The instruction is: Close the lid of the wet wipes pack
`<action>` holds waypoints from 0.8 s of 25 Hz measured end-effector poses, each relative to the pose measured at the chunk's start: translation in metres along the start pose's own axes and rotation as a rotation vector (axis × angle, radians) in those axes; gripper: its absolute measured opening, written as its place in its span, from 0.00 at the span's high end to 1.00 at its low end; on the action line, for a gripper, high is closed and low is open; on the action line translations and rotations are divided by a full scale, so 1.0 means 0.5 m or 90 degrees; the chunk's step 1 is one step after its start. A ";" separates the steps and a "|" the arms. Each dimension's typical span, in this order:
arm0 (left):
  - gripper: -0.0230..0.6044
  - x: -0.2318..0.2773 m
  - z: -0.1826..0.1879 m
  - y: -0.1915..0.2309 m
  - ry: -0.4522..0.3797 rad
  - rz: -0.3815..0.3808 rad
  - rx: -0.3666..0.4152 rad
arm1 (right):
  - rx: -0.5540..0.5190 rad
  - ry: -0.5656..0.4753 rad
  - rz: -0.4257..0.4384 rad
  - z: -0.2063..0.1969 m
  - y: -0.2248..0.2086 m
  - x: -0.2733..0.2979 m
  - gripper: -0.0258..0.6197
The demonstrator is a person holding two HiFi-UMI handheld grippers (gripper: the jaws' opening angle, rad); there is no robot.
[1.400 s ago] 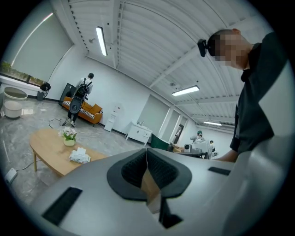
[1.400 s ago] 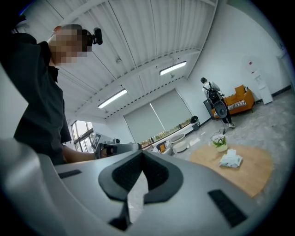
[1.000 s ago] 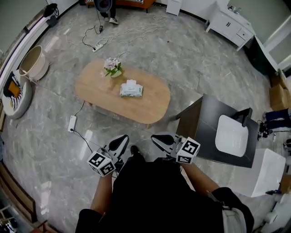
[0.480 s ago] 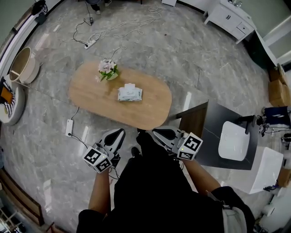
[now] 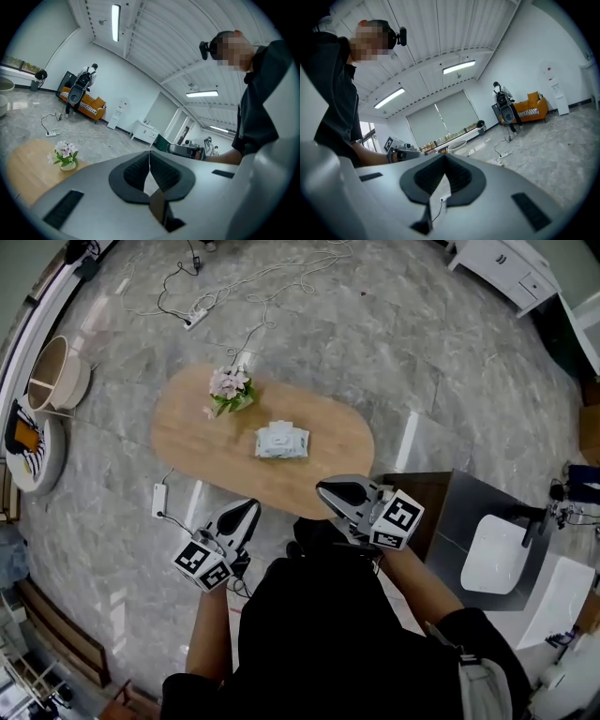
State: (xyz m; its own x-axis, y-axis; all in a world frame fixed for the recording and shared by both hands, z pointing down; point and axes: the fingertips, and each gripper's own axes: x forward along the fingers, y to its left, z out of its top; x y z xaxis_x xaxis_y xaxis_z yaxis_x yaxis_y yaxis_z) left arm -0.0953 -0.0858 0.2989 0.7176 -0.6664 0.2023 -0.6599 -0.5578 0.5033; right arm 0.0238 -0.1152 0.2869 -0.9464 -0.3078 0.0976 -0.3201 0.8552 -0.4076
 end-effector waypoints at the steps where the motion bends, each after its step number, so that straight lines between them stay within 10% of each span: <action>1: 0.94 0.014 0.008 0.013 0.004 0.004 0.003 | 0.000 -0.001 0.003 0.006 -0.023 0.005 0.95; 20: 0.94 0.180 -0.054 0.294 0.093 -0.008 -0.002 | -0.081 0.063 -0.027 -0.079 -0.311 0.193 0.94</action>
State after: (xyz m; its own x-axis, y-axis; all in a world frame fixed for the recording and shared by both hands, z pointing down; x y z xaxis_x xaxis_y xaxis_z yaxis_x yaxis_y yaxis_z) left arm -0.1218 -0.2144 0.4137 0.7503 -0.5803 0.3167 -0.6508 -0.5638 0.5085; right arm -0.0196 -0.2613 0.3958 -0.9294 -0.3072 0.2044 -0.3566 0.8901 -0.2837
